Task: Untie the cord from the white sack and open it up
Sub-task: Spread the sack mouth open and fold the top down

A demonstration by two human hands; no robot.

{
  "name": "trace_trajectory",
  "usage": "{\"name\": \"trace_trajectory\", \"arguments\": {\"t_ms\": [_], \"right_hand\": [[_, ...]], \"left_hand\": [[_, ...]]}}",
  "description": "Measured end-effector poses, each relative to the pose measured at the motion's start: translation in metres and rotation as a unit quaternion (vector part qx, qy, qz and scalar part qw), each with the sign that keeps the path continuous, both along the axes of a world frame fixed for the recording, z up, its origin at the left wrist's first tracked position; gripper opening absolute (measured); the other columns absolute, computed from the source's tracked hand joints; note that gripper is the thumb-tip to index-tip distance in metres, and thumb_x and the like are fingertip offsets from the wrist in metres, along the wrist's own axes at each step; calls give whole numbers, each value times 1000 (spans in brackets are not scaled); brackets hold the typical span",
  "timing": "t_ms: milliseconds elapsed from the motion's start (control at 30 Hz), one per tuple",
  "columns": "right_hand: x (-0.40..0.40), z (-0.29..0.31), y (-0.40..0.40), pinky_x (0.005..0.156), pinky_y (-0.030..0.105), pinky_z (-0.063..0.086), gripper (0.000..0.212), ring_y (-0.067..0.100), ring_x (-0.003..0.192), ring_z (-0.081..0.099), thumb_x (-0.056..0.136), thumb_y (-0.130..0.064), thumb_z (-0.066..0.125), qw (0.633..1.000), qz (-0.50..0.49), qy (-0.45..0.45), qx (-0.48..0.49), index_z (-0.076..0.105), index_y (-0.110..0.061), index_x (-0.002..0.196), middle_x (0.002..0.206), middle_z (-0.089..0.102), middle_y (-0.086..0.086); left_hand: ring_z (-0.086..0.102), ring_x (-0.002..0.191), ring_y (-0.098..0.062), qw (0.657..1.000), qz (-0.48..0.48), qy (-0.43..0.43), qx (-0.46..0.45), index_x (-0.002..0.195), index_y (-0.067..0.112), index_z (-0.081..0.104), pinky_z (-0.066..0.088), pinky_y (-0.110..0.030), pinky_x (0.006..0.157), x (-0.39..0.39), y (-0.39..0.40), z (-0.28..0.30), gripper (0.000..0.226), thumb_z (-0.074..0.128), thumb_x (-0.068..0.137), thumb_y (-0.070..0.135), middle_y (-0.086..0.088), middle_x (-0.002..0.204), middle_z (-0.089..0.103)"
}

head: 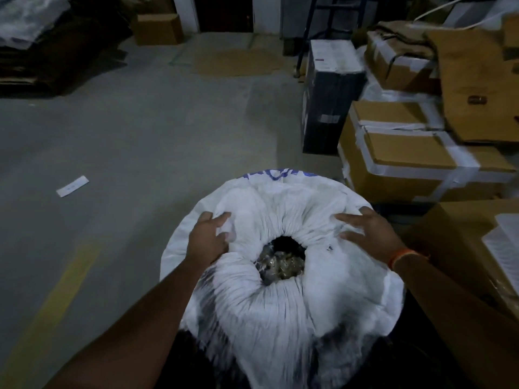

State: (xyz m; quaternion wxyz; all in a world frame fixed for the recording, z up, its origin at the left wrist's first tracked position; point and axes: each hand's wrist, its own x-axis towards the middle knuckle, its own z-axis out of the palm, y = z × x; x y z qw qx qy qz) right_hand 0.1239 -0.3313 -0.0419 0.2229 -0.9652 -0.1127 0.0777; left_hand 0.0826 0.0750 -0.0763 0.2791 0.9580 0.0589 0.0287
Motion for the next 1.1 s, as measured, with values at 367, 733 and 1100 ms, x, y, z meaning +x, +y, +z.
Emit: {"name": "trace_trajectory", "arguments": {"t_ms": [367, 733, 1100], "right_hand": [[12, -6, -43, 88, 38, 57, 69, 29, 98, 67, 96, -11, 47, 963, -133, -3, -233, 31, -48, 152, 124, 49, 13], [-12, -5, -18, 102, 49, 47, 64, 34, 126, 36, 95, -29, 52, 958, -113, -34, -261, 28, -42, 153, 140, 30, 14], [-194, 4, 57, 100, 39, 42, 48, 29, 120, 55, 89, -42, 66, 922, 269, -274, -57, 61, -13, 127, 131, 59, 11]], "left_hand": [[62, 117, -30, 991, 88, 33, 99, 139, 25, 59, 50, -28, 89, 18, 27, 6, 35, 49, 107, 34, -8, 132, 61], [42, 146, -41, 986, -1, 49, 159, 158, 24, 40, 41, -40, 118, 18, 42, -8, 68, 64, 94, 28, -30, 165, 24], [64, 102, -23, 919, -263, -265, 123, 110, 17, 66, 53, -41, 85, -170, -28, 43, 20, 68, 92, 27, -3, 115, 65]]}}
